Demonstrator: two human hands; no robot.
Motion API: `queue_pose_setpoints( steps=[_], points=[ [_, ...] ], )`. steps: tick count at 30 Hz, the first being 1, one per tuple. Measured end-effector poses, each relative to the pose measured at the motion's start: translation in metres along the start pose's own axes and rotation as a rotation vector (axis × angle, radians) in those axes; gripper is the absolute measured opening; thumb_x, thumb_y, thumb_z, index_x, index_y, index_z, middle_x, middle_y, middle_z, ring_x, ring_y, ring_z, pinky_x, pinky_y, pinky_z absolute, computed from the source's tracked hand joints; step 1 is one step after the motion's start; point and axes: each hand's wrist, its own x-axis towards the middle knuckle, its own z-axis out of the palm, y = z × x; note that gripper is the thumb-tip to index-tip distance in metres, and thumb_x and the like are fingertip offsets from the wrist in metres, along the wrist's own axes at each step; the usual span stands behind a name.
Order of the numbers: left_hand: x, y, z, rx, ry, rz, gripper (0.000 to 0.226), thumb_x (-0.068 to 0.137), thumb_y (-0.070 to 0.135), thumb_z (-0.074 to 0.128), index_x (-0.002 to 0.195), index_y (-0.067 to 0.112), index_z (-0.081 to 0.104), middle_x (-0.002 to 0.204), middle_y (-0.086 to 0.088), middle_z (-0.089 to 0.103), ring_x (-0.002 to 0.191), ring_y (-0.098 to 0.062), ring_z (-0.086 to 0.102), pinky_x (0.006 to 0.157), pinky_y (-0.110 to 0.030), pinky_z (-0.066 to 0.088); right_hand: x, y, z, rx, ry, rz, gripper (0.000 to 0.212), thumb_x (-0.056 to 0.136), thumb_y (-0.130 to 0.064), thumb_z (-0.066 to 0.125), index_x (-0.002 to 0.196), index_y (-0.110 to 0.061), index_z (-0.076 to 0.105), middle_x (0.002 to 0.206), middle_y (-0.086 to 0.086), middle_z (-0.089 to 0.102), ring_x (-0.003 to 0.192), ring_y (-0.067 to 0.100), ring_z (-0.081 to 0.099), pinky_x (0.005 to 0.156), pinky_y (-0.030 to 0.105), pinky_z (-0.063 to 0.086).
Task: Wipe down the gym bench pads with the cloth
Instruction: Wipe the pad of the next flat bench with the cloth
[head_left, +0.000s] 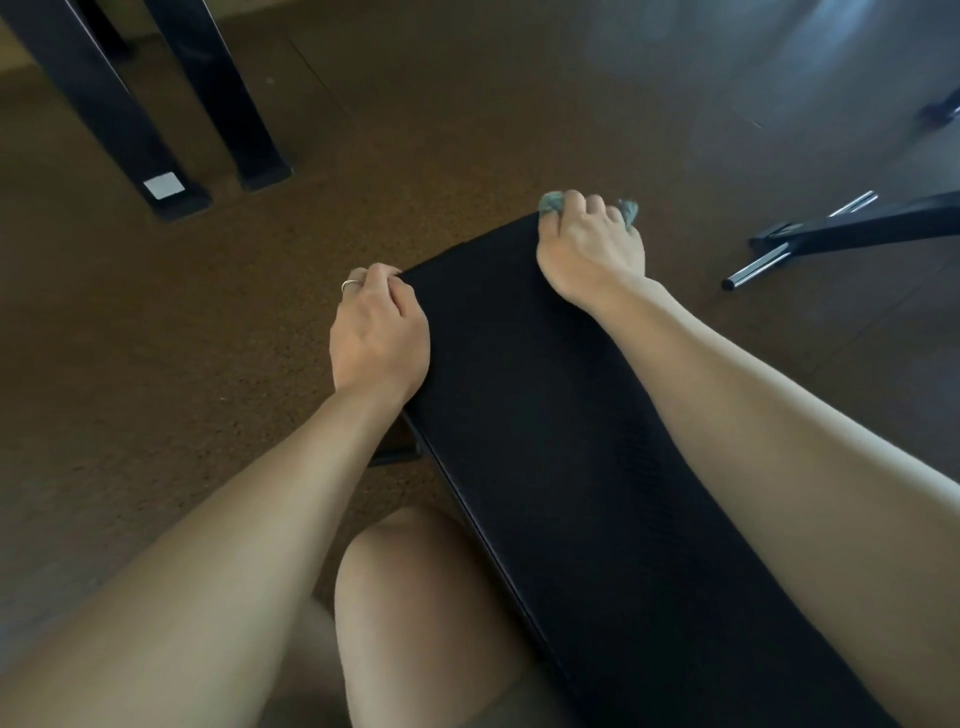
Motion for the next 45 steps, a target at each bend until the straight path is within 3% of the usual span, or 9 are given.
queue_pose_setpoints(
  steps=[5,11,14,20,29,31,34,40,45],
  points=[
    [0.006,-0.003,-0.005,-0.224,-0.072,-0.091,0.043,0.109,0.029,0.026,0.136,0.017,0.057,0.132,0.000,0.052,0.107,-0.009,0.045,0.089,-0.026,0.033,-0.017,-0.059,0.025,-0.088,-0.109,-0.280,0.049,0.108,-0.036,0.023,0.145,-0.016,0.048,0.157,0.005,0.043,0.151,0.023,0.027,0.127,0.050,0.003],
    [0.003,-0.022,-0.023,-0.870,-0.287,-0.412,0.058,0.110,0.045,0.020,0.118,0.018,0.070,0.112,-0.004,0.074,0.103,-0.013,0.069,0.092,-0.029,0.053,-0.119,-0.075,0.049,-0.067,-0.137,-0.622,0.058,0.109,-0.039,0.025,0.164,-0.020,0.021,0.173,-0.003,0.013,0.159,0.012,0.000,0.129,0.045,0.002],
    [0.005,-0.032,-0.030,-0.874,-0.401,-0.327,0.067,0.109,0.048,0.010,0.137,0.014,0.061,0.129,-0.008,0.069,0.122,-0.019,0.062,0.112,-0.039,0.043,-0.174,-0.042,0.046,-0.139,-0.151,-0.709,0.060,0.108,-0.039,0.027,0.165,-0.021,0.019,0.173,-0.004,0.008,0.159,0.012,-0.006,0.129,0.045,0.006],
    [-0.006,-0.030,-0.030,-0.799,-0.457,-0.215,0.060,0.110,0.043,0.008,0.139,0.025,0.057,0.125,0.011,0.066,0.112,0.002,0.056,0.090,-0.020,0.039,-0.244,0.014,0.032,-0.241,-0.170,-0.743,0.056,0.105,-0.036,0.035,0.160,-0.025,0.035,0.172,-0.005,0.013,0.159,0.012,0.000,0.129,0.042,0.016],
    [0.006,-0.053,-0.036,-1.024,-0.581,-0.371,0.064,0.106,0.054,0.011,0.140,0.029,0.059,0.137,-0.002,0.063,0.123,-0.012,0.057,0.098,-0.033,0.044,-0.142,-0.070,0.047,-0.279,-0.135,-0.725,0.049,0.107,-0.032,0.036,0.153,-0.021,0.046,0.173,0.001,0.013,0.160,0.017,-0.002,0.129,0.045,0.006],
    [0.002,-0.056,-0.034,-1.059,-0.561,-0.380,0.063,0.106,0.055,0.013,0.137,0.031,0.061,0.137,0.000,0.063,0.128,-0.012,0.053,0.114,-0.038,0.034,-0.141,-0.076,0.050,-0.271,-0.109,-0.700,0.049,0.106,-0.030,0.039,0.154,-0.020,0.045,0.173,0.003,0.011,0.160,0.018,-0.003,0.130,0.045,0.006],
    [-0.008,-0.058,-0.029,-1.077,-0.558,-0.370,0.062,0.106,0.055,0.012,0.146,0.031,0.053,0.142,0.004,0.060,0.135,-0.013,0.048,0.110,-0.039,0.035,-0.183,-0.044,0.045,-0.299,-0.110,-0.734,0.054,0.105,-0.032,0.036,0.159,-0.022,0.037,0.173,0.004,0.007,0.160,0.019,-0.005,0.129,0.045,0.013],
    [-0.012,-0.059,-0.024,-1.069,-0.536,-0.416,0.055,0.105,0.054,0.011,0.118,0.047,0.065,0.137,0.008,0.062,0.132,-0.015,0.052,0.116,-0.045,0.034,-0.210,-0.012,0.039,-0.299,-0.181,-0.789,0.057,0.102,-0.035,0.032,0.155,-0.023,0.045,0.172,0.001,0.014,0.160,0.015,-0.002,0.127,0.046,0.021],
    [-0.006,-0.067,-0.018,-1.190,-0.503,-0.467,0.061,0.106,0.051,0.014,0.147,0.026,0.052,0.146,-0.005,0.057,0.131,-0.019,0.054,0.103,-0.038,0.044,-0.121,-0.072,0.047,-0.271,-0.204,-0.832,0.051,0.107,-0.033,0.032,0.156,-0.024,0.044,0.173,-0.002,0.011,0.159,0.012,-0.004,0.130,0.043,0.006]
  ],
)
